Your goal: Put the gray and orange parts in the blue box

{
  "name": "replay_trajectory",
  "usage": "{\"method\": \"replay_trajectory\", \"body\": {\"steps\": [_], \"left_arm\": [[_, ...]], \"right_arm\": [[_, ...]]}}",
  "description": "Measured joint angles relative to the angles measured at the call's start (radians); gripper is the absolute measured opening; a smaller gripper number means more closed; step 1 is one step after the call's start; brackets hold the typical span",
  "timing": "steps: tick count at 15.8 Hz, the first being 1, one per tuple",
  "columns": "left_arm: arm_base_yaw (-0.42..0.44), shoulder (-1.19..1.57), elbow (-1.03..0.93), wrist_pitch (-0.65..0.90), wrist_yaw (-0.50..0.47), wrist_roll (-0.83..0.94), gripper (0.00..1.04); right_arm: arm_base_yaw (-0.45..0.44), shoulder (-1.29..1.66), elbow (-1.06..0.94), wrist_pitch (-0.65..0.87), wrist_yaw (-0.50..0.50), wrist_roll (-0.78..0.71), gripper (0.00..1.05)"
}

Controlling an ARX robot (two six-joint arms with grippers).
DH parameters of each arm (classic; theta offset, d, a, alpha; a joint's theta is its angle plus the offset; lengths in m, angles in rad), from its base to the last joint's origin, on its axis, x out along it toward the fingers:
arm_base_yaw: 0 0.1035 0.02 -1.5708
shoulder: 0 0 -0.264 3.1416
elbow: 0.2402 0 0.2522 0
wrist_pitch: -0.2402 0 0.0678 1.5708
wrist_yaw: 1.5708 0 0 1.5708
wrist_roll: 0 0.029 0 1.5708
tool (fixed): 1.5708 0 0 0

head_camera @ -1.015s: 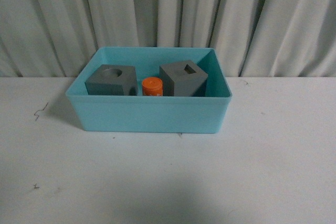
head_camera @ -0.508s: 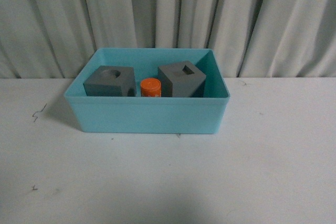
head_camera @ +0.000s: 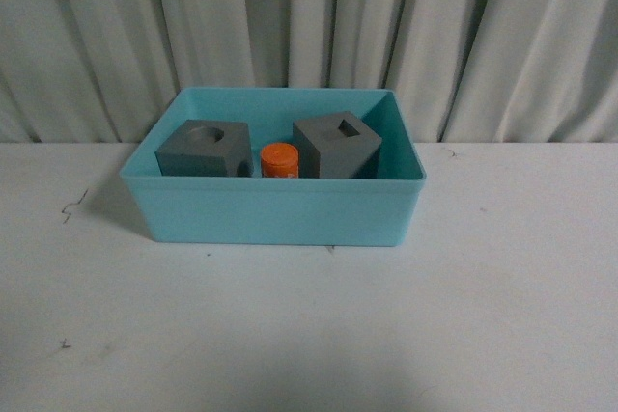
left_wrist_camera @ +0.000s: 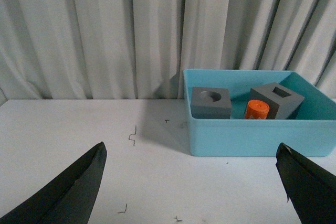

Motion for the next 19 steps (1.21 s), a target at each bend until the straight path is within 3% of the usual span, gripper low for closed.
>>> {"method": "replay_trajectory", "body": {"steps": [4,19], "left_arm": [[0.0,0.0,0.0,0.0,0.0,0.0,0.98],[0.0,0.0,0.0,0.0,0.0,0.0,0.98]], "right_arm": [[0.0,0.0,0.0,0.0,0.0,0.0,1.0],[0.0,0.0,0.0,0.0,0.0,0.0,0.98]]}}
